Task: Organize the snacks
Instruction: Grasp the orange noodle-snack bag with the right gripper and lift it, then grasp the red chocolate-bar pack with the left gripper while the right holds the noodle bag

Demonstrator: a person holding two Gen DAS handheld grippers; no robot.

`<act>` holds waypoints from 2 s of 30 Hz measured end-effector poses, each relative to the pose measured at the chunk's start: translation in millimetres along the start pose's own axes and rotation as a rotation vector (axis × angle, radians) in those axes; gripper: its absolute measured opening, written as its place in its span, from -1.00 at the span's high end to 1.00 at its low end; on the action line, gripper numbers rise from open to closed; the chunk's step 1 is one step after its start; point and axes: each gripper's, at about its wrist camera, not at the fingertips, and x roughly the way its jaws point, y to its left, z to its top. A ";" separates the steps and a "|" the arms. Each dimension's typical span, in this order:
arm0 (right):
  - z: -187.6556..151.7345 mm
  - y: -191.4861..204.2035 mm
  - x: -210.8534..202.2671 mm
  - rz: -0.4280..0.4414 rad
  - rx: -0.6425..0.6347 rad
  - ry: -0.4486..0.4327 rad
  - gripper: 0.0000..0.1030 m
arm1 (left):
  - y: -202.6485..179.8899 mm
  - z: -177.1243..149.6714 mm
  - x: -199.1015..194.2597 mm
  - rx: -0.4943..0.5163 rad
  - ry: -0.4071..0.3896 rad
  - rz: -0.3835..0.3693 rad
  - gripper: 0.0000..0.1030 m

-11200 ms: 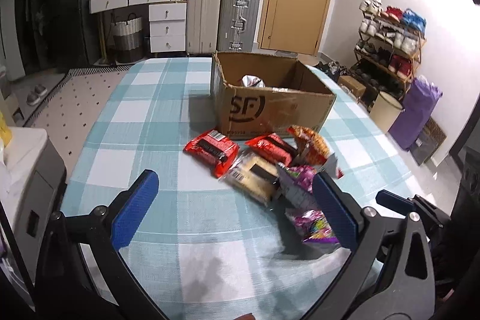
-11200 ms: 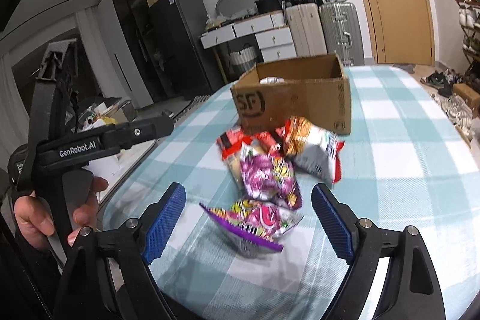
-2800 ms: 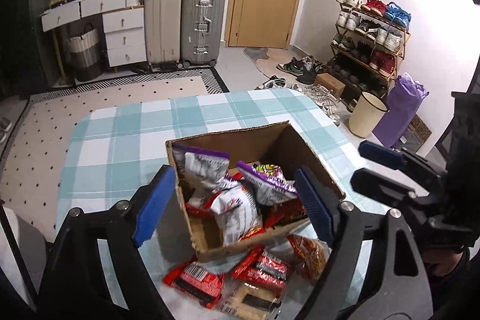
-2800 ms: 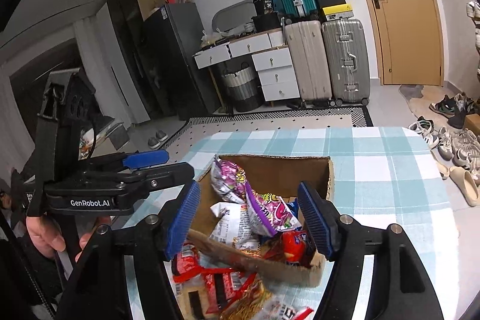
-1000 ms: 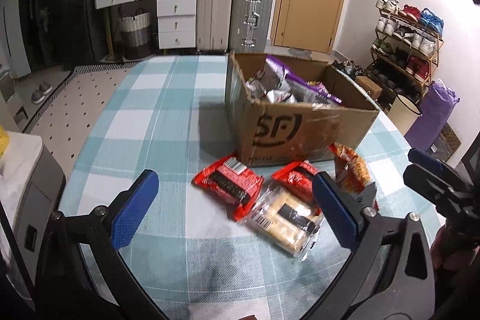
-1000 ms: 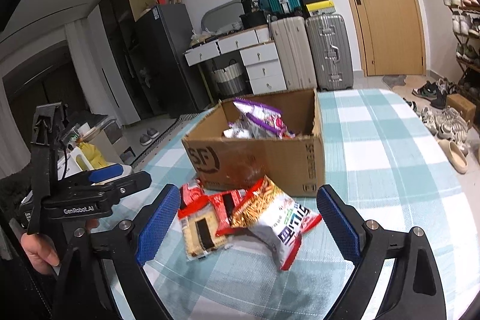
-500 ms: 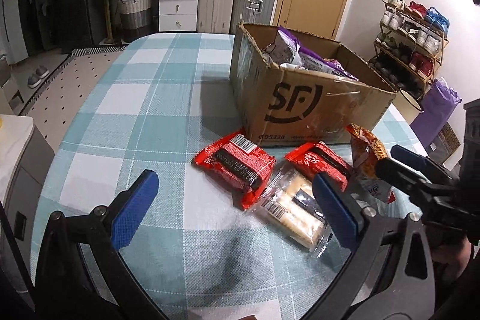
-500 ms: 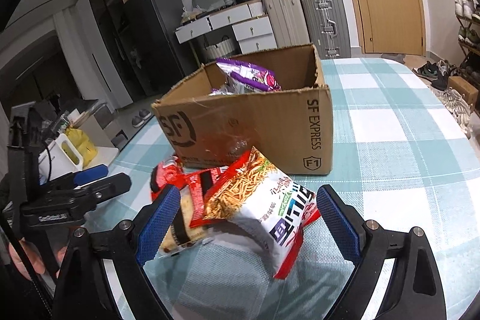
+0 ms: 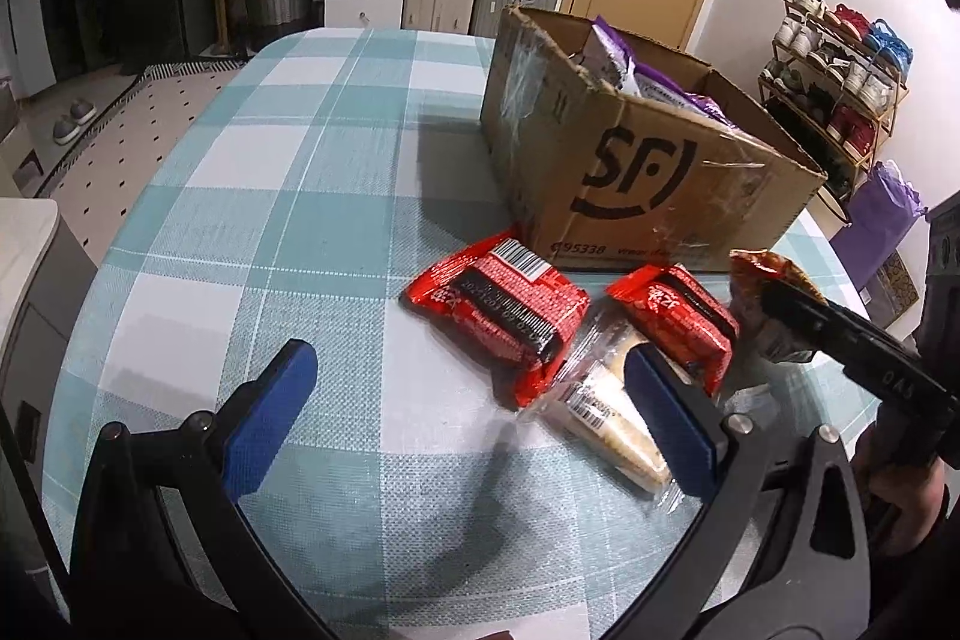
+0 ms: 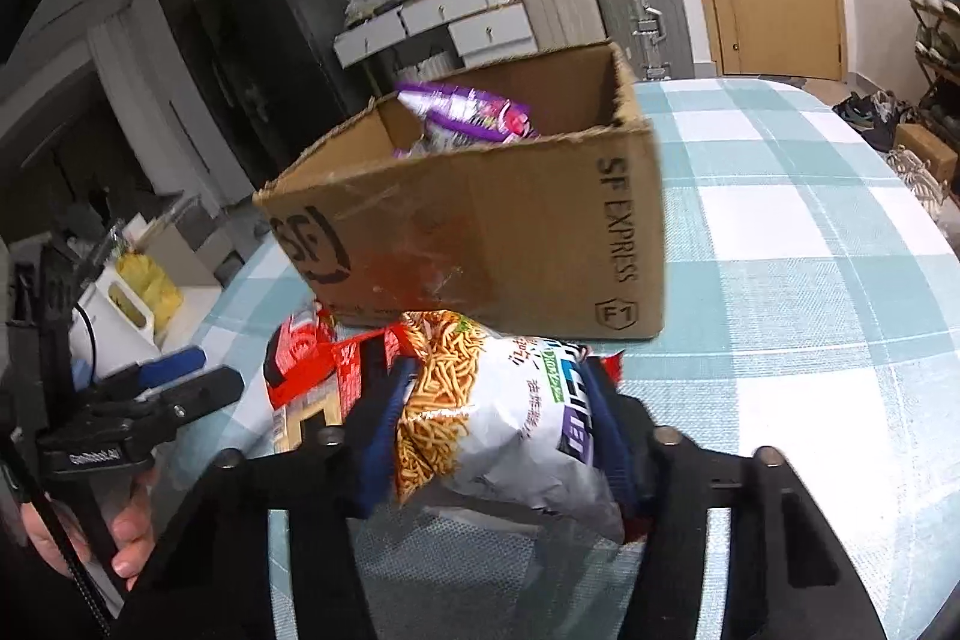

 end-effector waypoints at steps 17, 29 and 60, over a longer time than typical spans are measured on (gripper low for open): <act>-3.1 0.9 -34.6 0.064 0.020 -0.058 0.04 | 0.2 4.2 5.8 0.019 0.034 0.006 -0.98; -13.0 -0.3 -62.1 0.089 0.030 -0.091 0.04 | -12.1 14.7 36.0 0.057 0.108 -0.002 -0.97; -20.3 -9.8 -81.9 0.097 0.062 -0.116 0.03 | -5.4 25.6 62.1 0.128 0.086 -0.064 0.13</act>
